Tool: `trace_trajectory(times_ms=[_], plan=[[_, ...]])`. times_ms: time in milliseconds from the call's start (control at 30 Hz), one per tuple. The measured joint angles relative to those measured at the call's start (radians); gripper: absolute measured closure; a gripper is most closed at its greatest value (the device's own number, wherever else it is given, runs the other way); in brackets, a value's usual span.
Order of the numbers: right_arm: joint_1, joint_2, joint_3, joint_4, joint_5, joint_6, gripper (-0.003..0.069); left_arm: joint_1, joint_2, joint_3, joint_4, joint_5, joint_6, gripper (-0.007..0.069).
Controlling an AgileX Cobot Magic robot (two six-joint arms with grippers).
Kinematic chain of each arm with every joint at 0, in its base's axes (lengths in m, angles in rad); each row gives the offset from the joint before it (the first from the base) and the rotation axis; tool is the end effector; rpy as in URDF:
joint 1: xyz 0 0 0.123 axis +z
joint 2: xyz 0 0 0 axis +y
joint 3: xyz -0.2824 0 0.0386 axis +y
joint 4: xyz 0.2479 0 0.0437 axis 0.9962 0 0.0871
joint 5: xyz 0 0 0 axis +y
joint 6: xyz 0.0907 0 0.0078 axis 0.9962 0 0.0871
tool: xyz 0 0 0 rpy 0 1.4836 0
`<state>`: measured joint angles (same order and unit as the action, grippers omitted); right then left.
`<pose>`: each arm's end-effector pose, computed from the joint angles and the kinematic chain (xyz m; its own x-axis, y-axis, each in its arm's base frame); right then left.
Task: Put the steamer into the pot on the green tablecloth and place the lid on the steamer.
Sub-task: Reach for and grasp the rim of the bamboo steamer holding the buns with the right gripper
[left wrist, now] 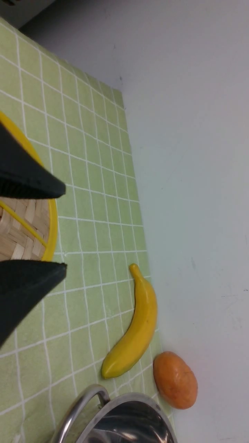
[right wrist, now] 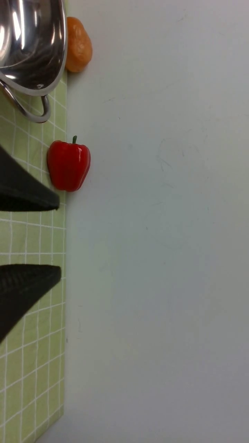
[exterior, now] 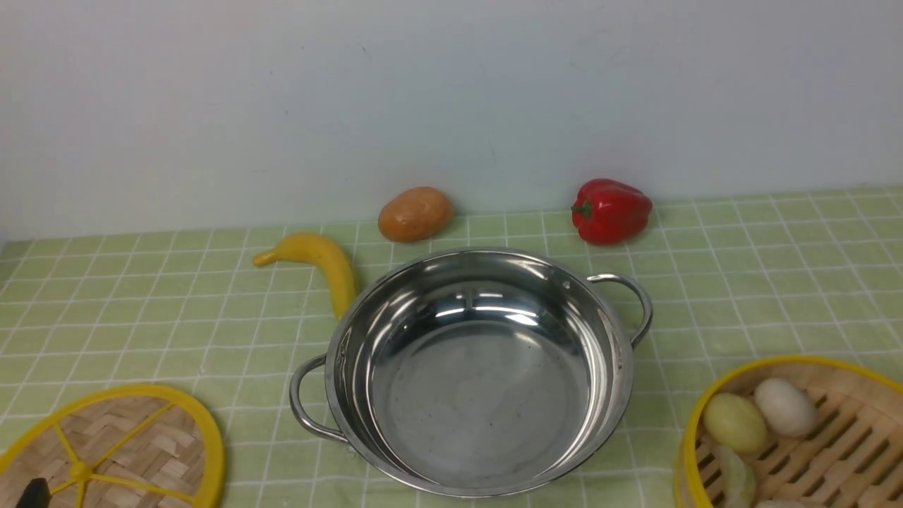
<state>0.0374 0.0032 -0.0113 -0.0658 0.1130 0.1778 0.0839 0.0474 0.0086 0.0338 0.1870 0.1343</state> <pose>0.0563 0.0014 0.2065 -0.0207 0.1115 -0.9936 -0.0278 0.9933 0.1120 0.0594 0.0056 0.1905 -0.1674 0.1532 -0.9739 -0.0630 0.9842 0.1657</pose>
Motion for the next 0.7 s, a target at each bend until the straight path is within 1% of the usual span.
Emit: trace_trajectory(times_ms=[267,400,533,600,700], plan=[[0.000,0.000,0.000,-0.015,-0.001,0.000,0.0416,0.000,0.000,0.000,0.000,0.000,0.000,0.0382],[0.000,0.000,-0.006,-0.011,-0.042,0.002,0.0416,0.000,0.000,0.000,0.000,0.000,0.000,0.0382],[0.000,-0.001,-0.105,0.019,-0.053,0.037,0.0416,0.000,0.000,0.000,0.000,0.000,0.000,0.0382],[0.000,-0.001,-0.176,0.030,-0.005,0.058,0.0416,0.000,0.000,0.000,0.000,0.000,0.000,0.0382],[0.000,-0.003,-0.281,0.049,0.158,0.078,0.0416,0.000,0.000,0.000,0.000,0.000,0.000,0.0382]])
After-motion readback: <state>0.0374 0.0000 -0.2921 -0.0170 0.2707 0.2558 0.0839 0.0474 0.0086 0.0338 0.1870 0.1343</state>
